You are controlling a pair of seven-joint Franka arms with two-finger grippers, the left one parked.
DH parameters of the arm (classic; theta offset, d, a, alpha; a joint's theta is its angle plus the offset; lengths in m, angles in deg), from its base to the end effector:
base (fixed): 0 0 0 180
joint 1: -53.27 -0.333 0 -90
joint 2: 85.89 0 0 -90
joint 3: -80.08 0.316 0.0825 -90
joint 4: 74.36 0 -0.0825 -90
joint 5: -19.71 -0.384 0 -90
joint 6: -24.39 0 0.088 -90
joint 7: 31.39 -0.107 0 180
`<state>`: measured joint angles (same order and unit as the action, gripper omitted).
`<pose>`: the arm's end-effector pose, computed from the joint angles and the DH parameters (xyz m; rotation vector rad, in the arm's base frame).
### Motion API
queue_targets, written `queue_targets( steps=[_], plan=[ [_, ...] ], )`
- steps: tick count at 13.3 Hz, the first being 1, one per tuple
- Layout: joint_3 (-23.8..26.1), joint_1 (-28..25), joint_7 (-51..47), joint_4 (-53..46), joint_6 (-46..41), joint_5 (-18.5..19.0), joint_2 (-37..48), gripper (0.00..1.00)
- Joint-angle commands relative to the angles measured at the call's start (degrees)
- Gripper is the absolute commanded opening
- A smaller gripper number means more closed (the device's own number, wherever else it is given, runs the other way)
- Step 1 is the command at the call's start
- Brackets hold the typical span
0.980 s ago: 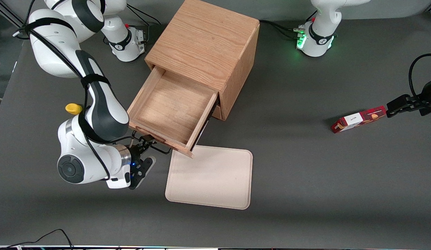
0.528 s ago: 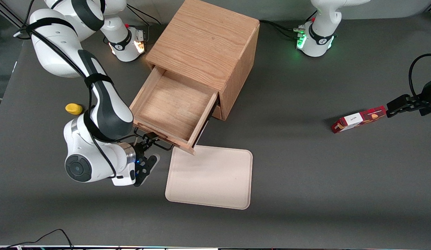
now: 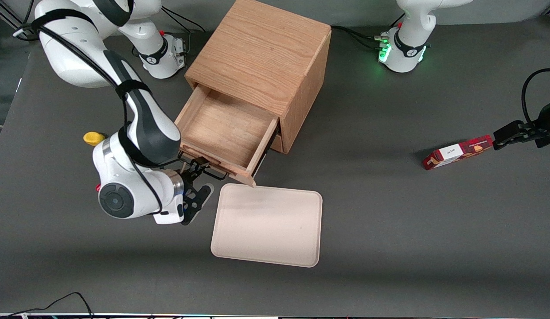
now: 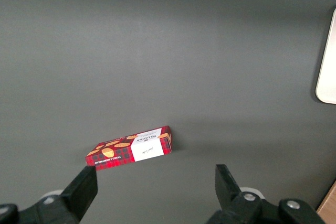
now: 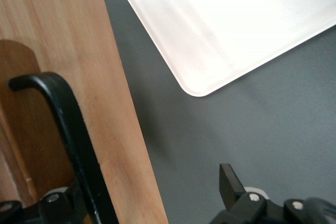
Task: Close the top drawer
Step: 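Push the drawer front with the right gripper into the cabinet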
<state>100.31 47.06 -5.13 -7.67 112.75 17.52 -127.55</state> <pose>0.6590 0.2578 0.3635 -2.5662 -1.1889 0.4384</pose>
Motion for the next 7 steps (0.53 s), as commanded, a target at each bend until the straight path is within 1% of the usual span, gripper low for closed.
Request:
queue_targets(
  steps=[1, 7],
  plan=[
    [0.1, 0.0, -1.7, 7.0, 2.1, 0.5, 4.9, 1.0],
    [1.0, -1.3, -5.4, 10.0, 2.3, 0.3, 6.9, 1.0]
  ],
)
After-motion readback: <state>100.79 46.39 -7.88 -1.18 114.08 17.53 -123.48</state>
